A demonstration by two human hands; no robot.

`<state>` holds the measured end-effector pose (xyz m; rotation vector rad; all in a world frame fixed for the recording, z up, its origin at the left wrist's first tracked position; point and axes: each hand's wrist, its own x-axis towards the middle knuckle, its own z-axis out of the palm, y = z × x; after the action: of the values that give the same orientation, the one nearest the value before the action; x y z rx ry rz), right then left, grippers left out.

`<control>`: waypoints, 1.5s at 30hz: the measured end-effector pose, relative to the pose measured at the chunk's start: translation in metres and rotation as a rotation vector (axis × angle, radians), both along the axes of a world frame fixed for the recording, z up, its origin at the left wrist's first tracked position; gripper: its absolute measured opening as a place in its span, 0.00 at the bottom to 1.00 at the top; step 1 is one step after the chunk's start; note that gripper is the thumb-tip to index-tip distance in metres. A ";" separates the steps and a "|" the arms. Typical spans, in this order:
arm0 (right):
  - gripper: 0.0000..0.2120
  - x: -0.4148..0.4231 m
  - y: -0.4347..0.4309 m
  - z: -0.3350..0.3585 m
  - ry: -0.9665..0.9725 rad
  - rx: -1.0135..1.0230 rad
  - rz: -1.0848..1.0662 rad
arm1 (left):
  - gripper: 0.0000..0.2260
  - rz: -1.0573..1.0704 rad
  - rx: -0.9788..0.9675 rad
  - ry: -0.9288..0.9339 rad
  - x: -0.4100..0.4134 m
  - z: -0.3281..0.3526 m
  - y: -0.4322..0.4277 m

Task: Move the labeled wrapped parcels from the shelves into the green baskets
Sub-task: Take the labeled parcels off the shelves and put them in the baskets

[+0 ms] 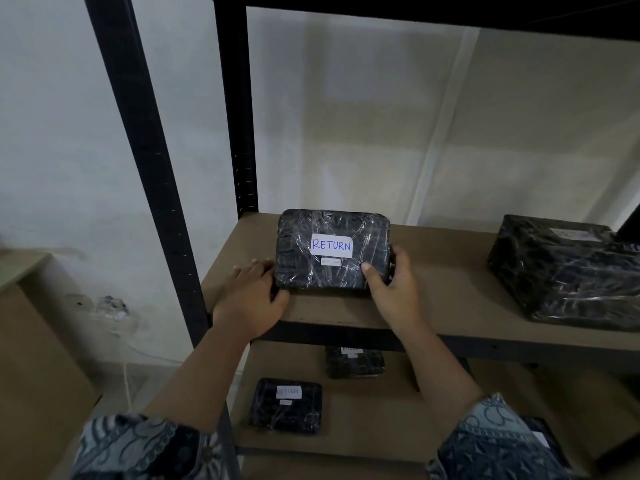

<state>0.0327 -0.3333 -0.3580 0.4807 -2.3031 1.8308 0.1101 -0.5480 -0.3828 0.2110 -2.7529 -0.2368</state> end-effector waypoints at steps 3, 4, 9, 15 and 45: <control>0.22 0.000 0.002 0.002 -0.013 -0.024 0.009 | 0.30 -0.001 0.025 -0.029 0.000 0.000 0.001; 0.22 0.000 0.003 0.003 -0.027 -0.034 0.013 | 0.28 0.007 0.030 -0.040 0.000 -0.001 0.000; 0.20 0.000 0.007 0.005 -0.073 -0.082 0.012 | 0.31 0.035 0.041 -0.028 0.003 -0.002 0.002; 0.13 0.013 0.036 0.001 -0.043 -0.066 -0.035 | 0.32 0.063 0.021 0.020 0.021 -0.008 0.027; 0.16 0.147 0.510 -0.079 -0.134 -0.006 -0.440 | 0.25 -0.270 -0.012 -0.078 0.088 -0.092 0.496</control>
<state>0.1798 0.1763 -0.4374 -0.1485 -2.2513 1.6892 0.1986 -0.0519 -0.4750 -0.1594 -2.8550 -0.2883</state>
